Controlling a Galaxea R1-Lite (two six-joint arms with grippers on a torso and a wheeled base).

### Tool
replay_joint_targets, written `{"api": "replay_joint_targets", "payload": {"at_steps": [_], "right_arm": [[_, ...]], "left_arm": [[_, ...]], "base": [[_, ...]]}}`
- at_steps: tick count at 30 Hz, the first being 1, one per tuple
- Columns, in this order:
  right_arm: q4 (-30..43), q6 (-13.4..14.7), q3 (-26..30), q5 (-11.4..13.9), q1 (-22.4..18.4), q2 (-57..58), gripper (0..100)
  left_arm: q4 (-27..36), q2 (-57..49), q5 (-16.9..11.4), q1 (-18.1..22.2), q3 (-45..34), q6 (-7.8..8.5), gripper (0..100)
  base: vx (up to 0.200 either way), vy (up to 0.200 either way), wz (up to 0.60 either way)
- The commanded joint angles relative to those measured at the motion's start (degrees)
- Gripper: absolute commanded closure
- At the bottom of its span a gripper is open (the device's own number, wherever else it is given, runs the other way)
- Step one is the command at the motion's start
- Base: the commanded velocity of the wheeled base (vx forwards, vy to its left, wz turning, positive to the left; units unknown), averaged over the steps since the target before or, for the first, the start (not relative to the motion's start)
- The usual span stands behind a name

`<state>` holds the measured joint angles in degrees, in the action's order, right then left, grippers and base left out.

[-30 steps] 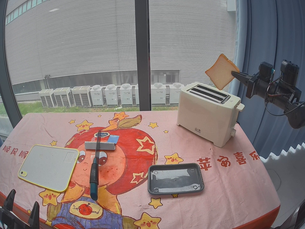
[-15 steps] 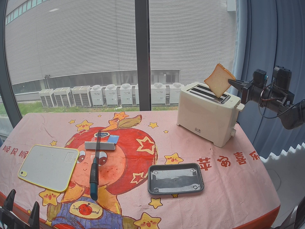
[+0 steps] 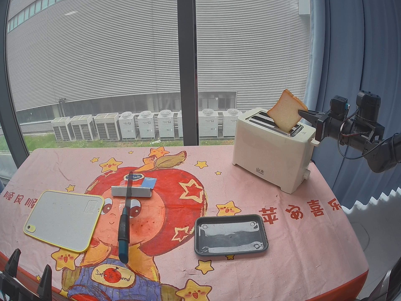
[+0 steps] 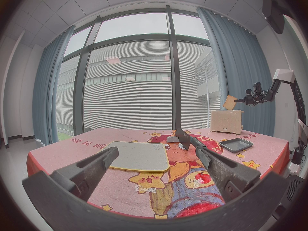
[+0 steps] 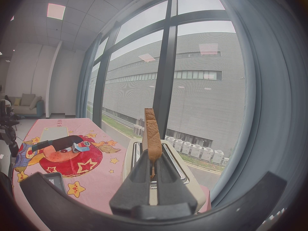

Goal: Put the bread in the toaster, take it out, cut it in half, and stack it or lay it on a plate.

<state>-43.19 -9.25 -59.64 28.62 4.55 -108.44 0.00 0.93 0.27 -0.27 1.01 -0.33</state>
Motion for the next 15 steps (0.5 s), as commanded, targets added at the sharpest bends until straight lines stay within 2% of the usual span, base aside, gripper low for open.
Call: {"api": "replay_joint_targets", "payload": {"at_steps": [1,15], "right_arm": [[0.0,-0.3,0.0,0.0,0.0,-0.1,100],[-0.3,-0.7,0.0,-0.3,0.4,-2.0,100]], "left_arm": [[0.0,-0.8,0.0,0.0,-1.0,-0.02,0],[0.0,-0.8,0.1,0.0,-1.0,-0.02,0]], "base": [[0.000,0.000,0.00],[0.000,0.000,0.00]]}}
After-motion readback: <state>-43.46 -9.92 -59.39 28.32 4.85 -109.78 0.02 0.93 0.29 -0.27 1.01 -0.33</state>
